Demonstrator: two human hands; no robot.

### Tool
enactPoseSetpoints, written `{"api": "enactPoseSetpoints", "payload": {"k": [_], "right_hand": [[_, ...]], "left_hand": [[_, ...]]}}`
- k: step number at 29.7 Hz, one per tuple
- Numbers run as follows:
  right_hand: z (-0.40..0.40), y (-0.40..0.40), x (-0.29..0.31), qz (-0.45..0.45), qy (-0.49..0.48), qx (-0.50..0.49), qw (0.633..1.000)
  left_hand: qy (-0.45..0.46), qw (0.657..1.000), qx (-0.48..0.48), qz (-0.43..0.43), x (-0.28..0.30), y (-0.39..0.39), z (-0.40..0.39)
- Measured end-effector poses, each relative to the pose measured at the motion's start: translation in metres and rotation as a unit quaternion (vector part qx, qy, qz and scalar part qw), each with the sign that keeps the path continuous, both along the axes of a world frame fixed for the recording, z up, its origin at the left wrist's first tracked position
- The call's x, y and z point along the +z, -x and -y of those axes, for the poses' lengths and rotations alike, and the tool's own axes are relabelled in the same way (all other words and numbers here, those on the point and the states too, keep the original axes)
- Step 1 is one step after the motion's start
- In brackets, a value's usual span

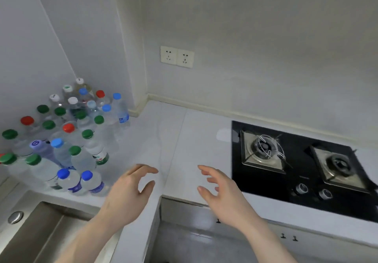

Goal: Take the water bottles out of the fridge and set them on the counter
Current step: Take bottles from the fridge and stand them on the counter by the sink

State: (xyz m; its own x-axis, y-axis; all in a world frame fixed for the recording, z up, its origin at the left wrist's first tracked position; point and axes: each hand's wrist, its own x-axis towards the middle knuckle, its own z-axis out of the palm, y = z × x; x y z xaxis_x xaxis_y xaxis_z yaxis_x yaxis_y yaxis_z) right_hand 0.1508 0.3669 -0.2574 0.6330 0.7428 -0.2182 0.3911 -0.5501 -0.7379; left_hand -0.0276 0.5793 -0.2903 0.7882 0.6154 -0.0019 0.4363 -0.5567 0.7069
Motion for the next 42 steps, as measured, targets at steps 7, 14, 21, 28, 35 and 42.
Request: {"api": "enactPoseSetpoints", "payload": {"k": [7,14,21,28,35,42], "right_hand": [[0.1,-0.013,0.017,0.019,-0.003,-0.105,0.994],[0.241,-0.024,0.032,0.024,-0.054,-0.238,0.969],[0.371,-0.025,0.048,0.062,-0.086,-0.34,0.934],[0.541,-0.018,0.062,0.119,-0.062,-0.426,0.895],[0.666,-0.008,0.071,0.152,-0.032,-0.484,0.861],[0.761,0.019,0.089,0.184,-0.013,-0.557,0.81]], "left_hand": [[0.013,0.992,-0.124,0.027,0.012,-0.068,0.071],[-0.053,0.957,-0.281,0.045,0.045,-0.147,0.187],[-0.089,0.912,-0.393,0.07,0.081,-0.201,0.32],[-0.121,0.852,-0.5,0.095,0.109,-0.244,0.481],[-0.123,0.806,-0.567,0.122,0.117,-0.272,0.606],[-0.129,0.728,-0.658,0.144,0.135,-0.303,0.722]]}}
